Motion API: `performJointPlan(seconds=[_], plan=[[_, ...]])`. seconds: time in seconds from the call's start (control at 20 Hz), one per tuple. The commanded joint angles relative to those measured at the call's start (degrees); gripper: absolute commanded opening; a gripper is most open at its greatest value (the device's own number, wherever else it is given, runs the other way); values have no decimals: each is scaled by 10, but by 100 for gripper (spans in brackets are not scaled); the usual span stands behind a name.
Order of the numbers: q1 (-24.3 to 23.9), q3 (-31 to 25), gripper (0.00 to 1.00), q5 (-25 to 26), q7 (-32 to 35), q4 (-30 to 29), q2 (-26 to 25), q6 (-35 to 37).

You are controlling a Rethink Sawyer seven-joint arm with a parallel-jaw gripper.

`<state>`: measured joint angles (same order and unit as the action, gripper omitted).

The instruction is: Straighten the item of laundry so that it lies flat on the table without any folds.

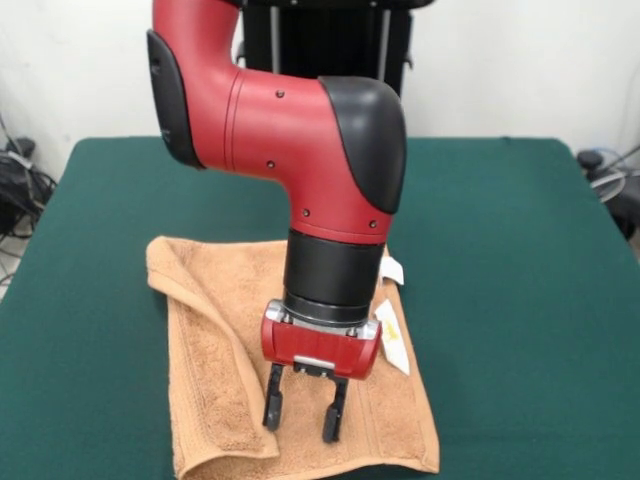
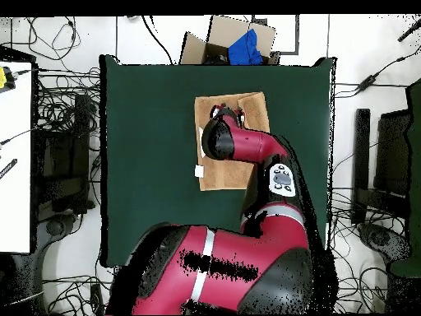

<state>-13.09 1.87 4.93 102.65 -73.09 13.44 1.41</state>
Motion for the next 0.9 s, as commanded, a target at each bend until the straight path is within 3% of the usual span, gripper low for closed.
performJointPlan(seconds=[0.05,0.4,0.9], plan=[[35,42,100,-31,112,-54,13,53],[30,20,100,6,96,-132,45,18],[1,-5,100,17,71,-165,64,24]])
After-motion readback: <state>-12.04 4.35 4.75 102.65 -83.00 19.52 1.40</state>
